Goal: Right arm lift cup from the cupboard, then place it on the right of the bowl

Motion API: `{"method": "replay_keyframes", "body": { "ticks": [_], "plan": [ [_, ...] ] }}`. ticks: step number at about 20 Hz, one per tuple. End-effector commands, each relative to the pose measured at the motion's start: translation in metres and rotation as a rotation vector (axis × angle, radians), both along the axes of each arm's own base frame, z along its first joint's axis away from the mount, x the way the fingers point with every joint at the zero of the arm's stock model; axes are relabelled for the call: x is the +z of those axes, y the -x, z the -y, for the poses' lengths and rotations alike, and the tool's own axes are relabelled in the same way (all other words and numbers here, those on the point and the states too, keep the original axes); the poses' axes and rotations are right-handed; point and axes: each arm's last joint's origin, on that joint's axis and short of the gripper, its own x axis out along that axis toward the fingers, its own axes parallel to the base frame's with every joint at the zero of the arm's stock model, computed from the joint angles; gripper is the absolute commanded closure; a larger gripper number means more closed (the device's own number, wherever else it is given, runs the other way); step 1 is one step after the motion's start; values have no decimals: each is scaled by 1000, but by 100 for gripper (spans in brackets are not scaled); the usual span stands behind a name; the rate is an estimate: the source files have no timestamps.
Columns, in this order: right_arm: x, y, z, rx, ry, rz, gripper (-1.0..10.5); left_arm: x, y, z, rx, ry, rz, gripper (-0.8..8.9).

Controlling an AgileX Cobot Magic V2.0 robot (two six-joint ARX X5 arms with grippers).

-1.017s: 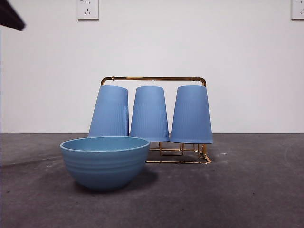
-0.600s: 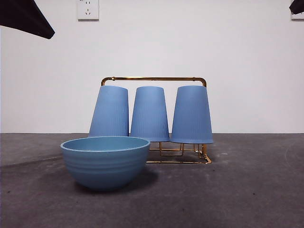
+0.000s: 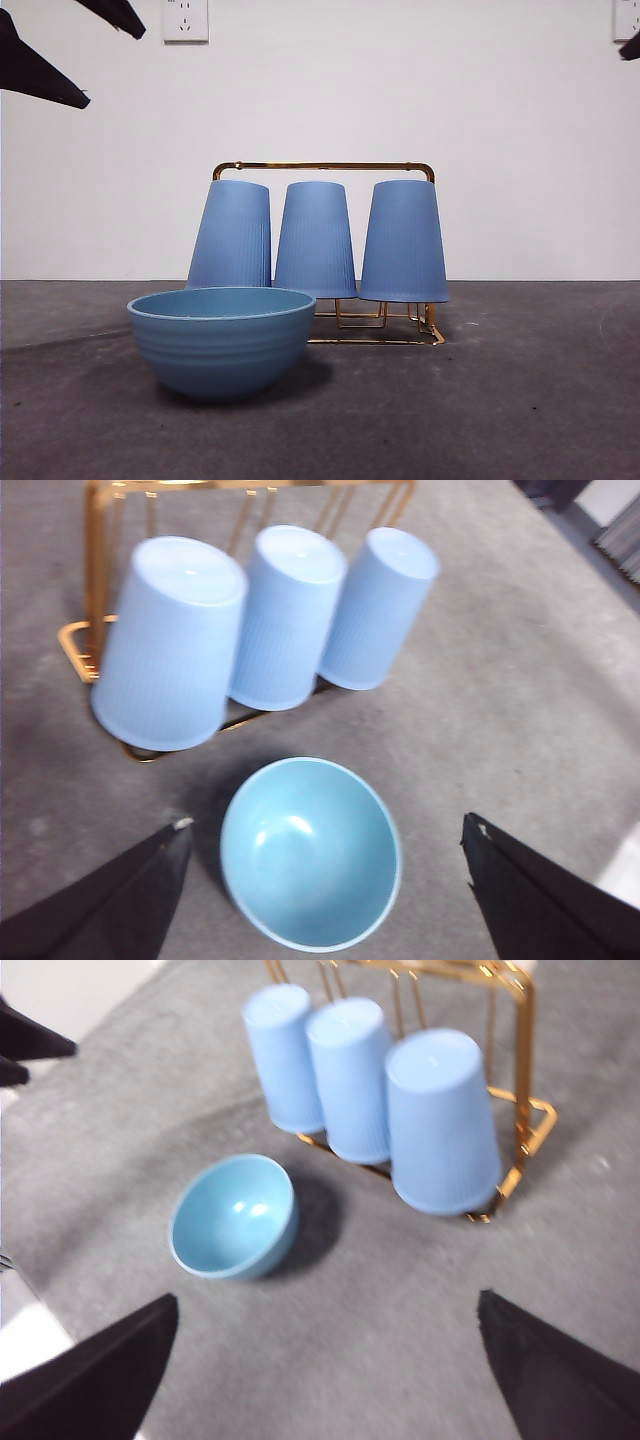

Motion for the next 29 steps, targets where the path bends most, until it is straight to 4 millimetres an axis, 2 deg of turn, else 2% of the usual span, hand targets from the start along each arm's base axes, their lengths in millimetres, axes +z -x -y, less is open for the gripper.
{"method": "replay_keyframes", "body": {
  "ticks": [1, 5, 12, 17, 22, 29],
  "plan": [
    [6, -9, -7, 8, -38, -1, 447, 6, -1, 1, -2, 20, 7, 374],
    [-2, -45, -25, -14, -14, -98, 447, 6, -1, 2, -4, 21, 7, 375],
    [10, -143, -71, -42, 194, -295, 447, 6, -1, 2, -6, 20, 11, 375],
    [11, -194, -106, -72, 335, -367, 447, 6, -1, 2, -5, 19, 10, 375],
    [3, -222, -127, -84, 446, -449, 447, 6, -1, 2, -6, 19, 9, 375],
    [-15, -229, -152, -65, 549, -459, 447, 6, -1, 2, -8, 19, 9, 375]
  ]
}}
